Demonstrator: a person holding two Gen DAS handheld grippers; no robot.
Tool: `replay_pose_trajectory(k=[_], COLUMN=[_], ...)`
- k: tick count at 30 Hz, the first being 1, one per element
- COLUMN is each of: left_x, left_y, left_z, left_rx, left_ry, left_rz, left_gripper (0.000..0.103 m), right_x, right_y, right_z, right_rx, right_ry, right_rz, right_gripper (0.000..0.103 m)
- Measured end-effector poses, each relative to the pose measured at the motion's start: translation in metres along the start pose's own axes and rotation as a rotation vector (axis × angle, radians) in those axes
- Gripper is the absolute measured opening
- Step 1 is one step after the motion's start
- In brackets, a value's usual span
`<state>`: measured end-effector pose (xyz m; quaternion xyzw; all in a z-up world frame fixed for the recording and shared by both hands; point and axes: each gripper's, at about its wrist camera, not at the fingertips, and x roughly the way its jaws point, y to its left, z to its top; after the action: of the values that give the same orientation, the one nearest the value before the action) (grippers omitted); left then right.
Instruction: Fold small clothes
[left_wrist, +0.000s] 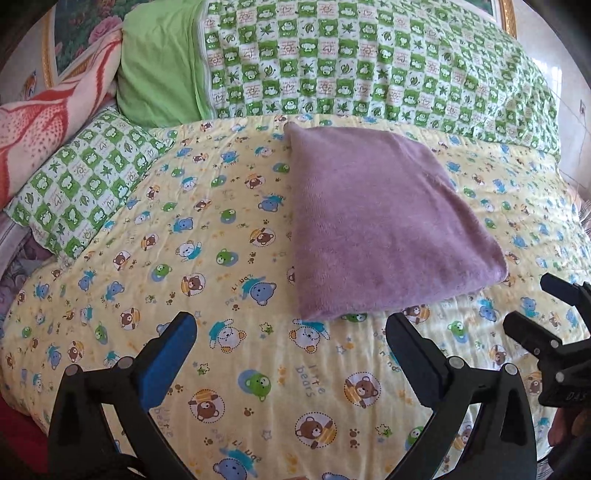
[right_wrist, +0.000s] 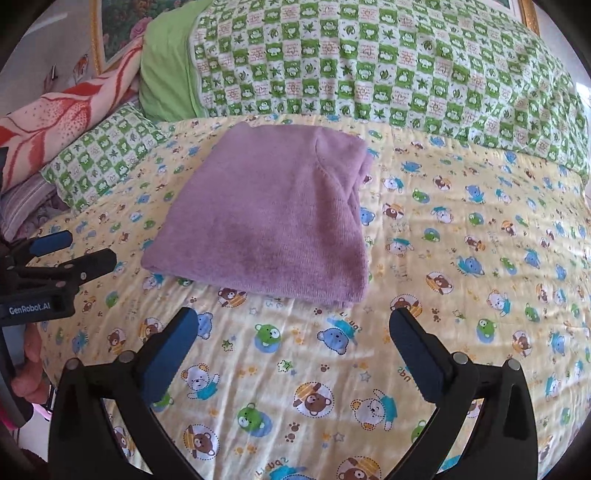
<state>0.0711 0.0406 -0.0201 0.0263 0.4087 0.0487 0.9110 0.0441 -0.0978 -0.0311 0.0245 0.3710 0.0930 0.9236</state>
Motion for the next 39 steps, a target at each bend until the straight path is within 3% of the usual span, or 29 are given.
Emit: replay_pose_trajectory(k=[39], left_x=[0.022], left_y=[-0.004], left_z=[0.008], left_rx=[-0.006], left_ry=[0.017], left_rz=[-0.008], left_gripper=[0.102], right_x=[0.029], right_y=[0.001], right_z=[0.014], right_rx=[0.003], right_ry=[-0.008], right_rz=[-0.002], right_gripper=[0.103])
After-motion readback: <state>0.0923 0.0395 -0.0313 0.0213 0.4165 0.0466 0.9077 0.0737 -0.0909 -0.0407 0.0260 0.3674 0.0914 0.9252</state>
